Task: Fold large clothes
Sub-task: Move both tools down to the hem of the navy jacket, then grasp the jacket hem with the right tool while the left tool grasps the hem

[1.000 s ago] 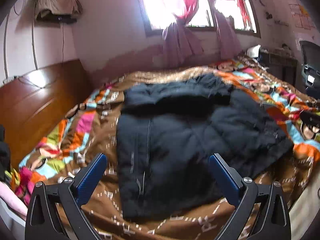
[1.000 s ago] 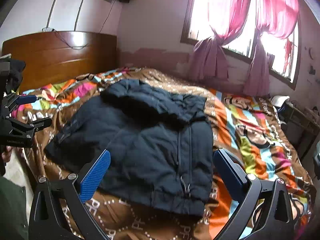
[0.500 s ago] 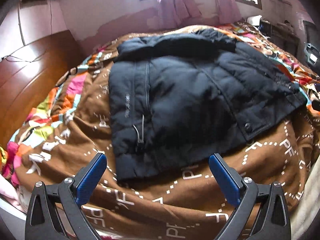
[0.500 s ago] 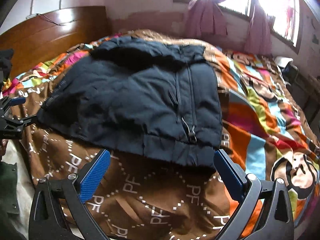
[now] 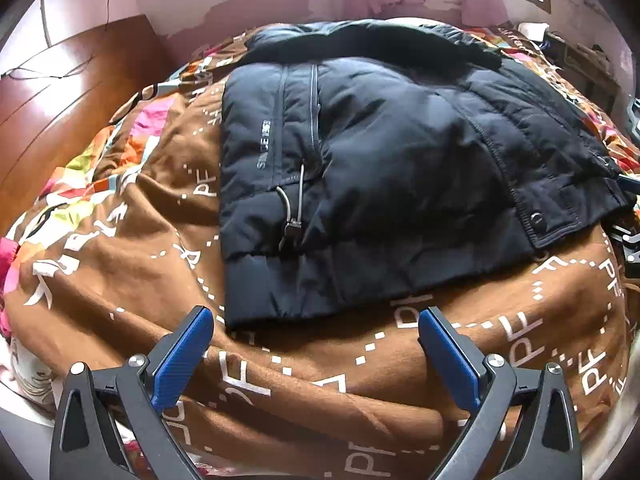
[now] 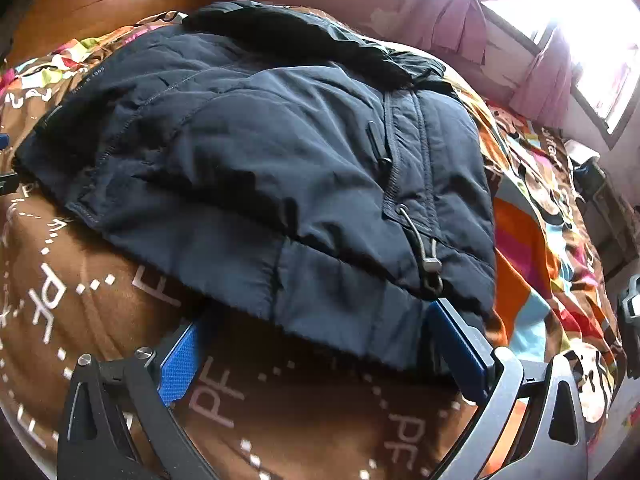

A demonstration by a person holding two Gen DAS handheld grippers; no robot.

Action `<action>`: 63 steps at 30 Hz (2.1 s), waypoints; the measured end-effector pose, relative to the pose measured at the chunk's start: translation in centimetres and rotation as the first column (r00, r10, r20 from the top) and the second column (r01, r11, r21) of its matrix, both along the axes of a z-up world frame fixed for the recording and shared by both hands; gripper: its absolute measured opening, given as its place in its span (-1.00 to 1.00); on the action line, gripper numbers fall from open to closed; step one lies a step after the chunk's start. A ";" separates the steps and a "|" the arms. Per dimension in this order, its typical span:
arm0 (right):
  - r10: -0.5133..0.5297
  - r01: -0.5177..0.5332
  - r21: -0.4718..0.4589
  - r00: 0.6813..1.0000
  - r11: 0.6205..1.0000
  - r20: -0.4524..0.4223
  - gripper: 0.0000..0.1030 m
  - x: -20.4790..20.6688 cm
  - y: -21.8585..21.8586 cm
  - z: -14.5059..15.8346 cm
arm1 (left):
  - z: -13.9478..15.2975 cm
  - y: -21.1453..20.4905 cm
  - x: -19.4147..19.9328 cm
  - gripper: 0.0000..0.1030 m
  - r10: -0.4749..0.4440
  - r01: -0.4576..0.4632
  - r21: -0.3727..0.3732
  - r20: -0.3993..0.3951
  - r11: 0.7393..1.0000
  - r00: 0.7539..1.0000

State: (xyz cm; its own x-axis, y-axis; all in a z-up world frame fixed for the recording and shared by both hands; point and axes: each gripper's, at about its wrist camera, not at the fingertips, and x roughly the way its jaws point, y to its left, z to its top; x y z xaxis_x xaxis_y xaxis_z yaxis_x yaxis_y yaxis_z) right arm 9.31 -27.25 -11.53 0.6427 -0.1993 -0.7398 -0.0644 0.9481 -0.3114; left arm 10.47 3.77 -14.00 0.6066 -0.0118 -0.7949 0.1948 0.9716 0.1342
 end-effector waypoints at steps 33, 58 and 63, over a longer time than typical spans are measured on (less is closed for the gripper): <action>0.101 -0.105 0.145 0.994 0.984 0.040 -0.39 6.3 0.7 8.2 | 0.2 -5.2 -2.3 1.00 -0.166 0.127 0.224 0.166 0.966 0.972; -0.071 0.037 0.387 0.995 0.922 0.074 -0.42 7.0 -4.4 10.7 | 8.6 -4.1 2.2 0.60 -0.036 -0.125 0.304 0.474 0.944 0.880; -0.041 0.023 0.250 0.997 0.968 0.064 -0.31 5.4 -3.3 8.3 | 9.7 -5.4 2.2 0.37 -0.058 -0.105 0.305 0.481 0.946 0.875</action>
State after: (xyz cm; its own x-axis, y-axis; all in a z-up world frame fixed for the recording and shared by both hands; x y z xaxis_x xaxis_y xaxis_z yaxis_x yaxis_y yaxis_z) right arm 14.73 -30.52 -3.27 0.6895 -0.0359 -0.7234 -0.0196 0.9975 -0.0683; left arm 12.70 -1.66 -4.26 0.9077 0.2062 -0.3654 0.0049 0.8657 0.5005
